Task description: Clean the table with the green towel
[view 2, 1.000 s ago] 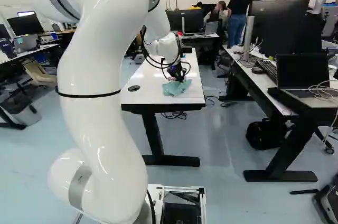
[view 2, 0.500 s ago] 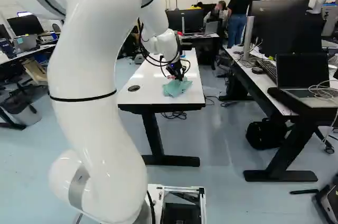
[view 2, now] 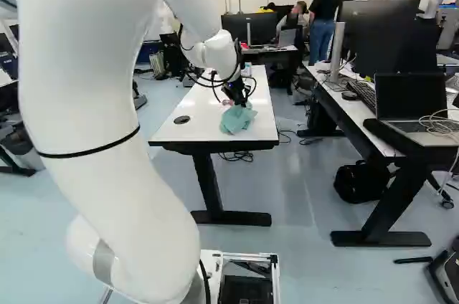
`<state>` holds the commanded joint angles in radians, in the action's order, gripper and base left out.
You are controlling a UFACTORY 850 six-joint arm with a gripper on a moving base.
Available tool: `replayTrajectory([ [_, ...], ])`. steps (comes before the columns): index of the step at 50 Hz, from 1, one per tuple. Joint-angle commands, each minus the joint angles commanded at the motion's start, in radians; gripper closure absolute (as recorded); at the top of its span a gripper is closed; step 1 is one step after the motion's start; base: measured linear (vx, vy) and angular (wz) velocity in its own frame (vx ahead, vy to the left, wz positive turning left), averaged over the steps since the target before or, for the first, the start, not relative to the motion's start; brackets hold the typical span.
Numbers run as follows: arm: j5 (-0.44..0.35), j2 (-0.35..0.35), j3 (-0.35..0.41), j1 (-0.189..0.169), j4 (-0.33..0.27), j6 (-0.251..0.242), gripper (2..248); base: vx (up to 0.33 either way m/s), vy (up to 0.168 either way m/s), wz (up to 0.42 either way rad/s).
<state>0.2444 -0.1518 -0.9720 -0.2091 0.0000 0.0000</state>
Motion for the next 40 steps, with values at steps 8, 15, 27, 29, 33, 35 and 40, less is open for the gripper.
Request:
replayTrajectory([
  [8, 0.000, 0.029, 0.033, 0.003, 0.000, 0.000, 219, 0.000, 0.000, 0.000],
  [15, 0.000, 0.056, 0.061, 0.006, 0.000, 0.000, 219, 0.000, 0.000, 0.000],
  [27, 0.000, 0.103, 0.112, 0.013, 0.000, 0.000, 219, 0.000, 0.000, 0.000],
  [29, 0.000, 0.111, 0.120, 0.015, 0.000, 0.000, 219, 0.000, 0.000, 0.000],
  [33, 0.000, 0.126, 0.136, 0.019, 0.000, 0.000, 219, 0.000, 0.000, 0.000],
  [35, 0.000, 0.134, 0.144, 0.022, 0.000, 0.000, 219, 0.000, 0.000, 0.000],
  [40, 0.000, 0.154, 0.164, 0.028, 0.000, 0.000, 219, 0.000, 0.000, 0.000],
])
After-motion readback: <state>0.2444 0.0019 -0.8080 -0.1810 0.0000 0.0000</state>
